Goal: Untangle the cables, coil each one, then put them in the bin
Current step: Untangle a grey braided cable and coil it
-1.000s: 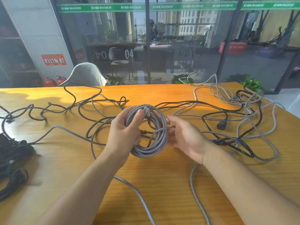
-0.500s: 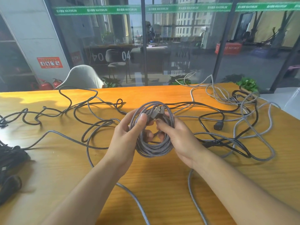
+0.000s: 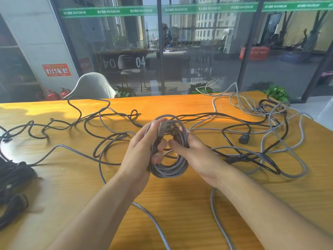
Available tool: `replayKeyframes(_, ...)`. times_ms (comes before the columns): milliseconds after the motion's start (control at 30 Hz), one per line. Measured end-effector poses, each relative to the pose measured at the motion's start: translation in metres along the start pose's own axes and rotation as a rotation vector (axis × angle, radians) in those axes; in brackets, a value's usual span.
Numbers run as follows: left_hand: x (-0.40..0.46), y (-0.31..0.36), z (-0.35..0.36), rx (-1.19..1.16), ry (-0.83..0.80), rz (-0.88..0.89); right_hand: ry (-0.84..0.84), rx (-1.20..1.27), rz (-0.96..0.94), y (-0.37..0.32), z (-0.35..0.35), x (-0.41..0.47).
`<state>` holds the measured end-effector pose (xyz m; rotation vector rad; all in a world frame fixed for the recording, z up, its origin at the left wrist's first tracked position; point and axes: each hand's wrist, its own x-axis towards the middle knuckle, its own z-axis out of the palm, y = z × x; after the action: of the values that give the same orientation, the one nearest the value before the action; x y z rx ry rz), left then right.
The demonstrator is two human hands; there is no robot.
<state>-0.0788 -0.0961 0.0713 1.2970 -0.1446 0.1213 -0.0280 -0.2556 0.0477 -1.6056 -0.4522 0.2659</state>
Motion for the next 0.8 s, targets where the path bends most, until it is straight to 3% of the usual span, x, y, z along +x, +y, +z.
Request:
replayKeyframes(133, 0.0, 0.0, 0.003, 0.095, -0.001, 0.03, -0.019, 0.077, 0.063, 0.003, -0.003, 0.0)
replayKeyframes(300, 0.002, 0.006, -0.005, 0.074, 0.092, 0.088, -0.081, 0.497, 0.169, -0.002, -0.01, 0.005)
replayKeyframes(500, 0.005, 0.004, -0.011, 0.068, 0.081, 0.07, -0.101, 0.388, 0.257, 0.009, -0.028, 0.009)
replayKeyframes(633, 0.004, 0.002, -0.009, 0.11, 0.081, 0.055, 0.115, 0.204, 0.273, 0.008, -0.033, 0.012)
replayKeyframes(700, 0.004, 0.0, -0.01, 0.113, 0.111, 0.038, 0.226, 0.359, 0.316, 0.007, -0.036, 0.013)
replayKeyframes(800, 0.006, 0.001, -0.015, 0.101, 0.147, 0.024, 0.316, 0.815, 0.333, 0.0, -0.038, 0.011)
